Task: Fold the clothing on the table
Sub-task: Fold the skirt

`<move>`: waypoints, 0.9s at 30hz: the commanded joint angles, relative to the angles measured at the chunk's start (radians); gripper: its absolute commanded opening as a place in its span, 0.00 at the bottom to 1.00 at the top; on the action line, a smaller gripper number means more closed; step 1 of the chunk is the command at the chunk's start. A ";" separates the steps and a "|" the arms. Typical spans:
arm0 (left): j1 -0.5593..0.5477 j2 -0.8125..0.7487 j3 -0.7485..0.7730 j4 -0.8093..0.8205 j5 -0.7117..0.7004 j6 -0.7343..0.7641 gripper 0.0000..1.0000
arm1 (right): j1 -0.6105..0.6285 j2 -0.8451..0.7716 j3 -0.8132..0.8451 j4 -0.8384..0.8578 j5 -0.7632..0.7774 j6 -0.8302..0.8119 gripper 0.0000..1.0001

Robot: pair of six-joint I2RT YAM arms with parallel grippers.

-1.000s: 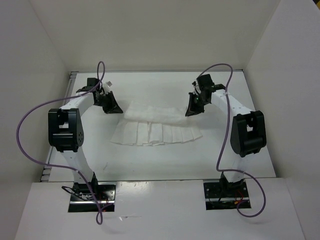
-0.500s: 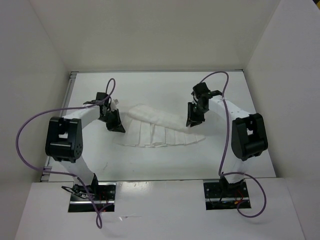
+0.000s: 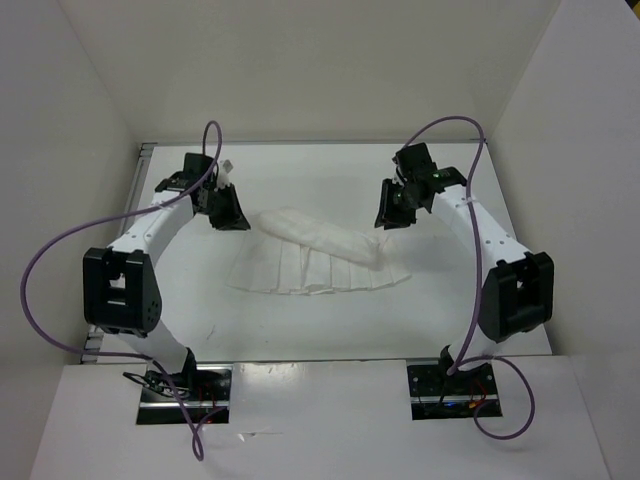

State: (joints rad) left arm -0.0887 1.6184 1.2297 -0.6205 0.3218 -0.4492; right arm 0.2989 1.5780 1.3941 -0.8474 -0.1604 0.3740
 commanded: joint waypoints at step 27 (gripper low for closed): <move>0.066 0.646 0.565 0.097 0.177 0.041 0.33 | 0.019 0.530 0.454 0.102 0.087 0.020 0.07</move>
State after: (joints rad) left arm -0.0257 2.2379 1.7596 -0.5232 0.4267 -0.4427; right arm 0.2996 2.0743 1.7958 -0.7586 -0.0818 0.4023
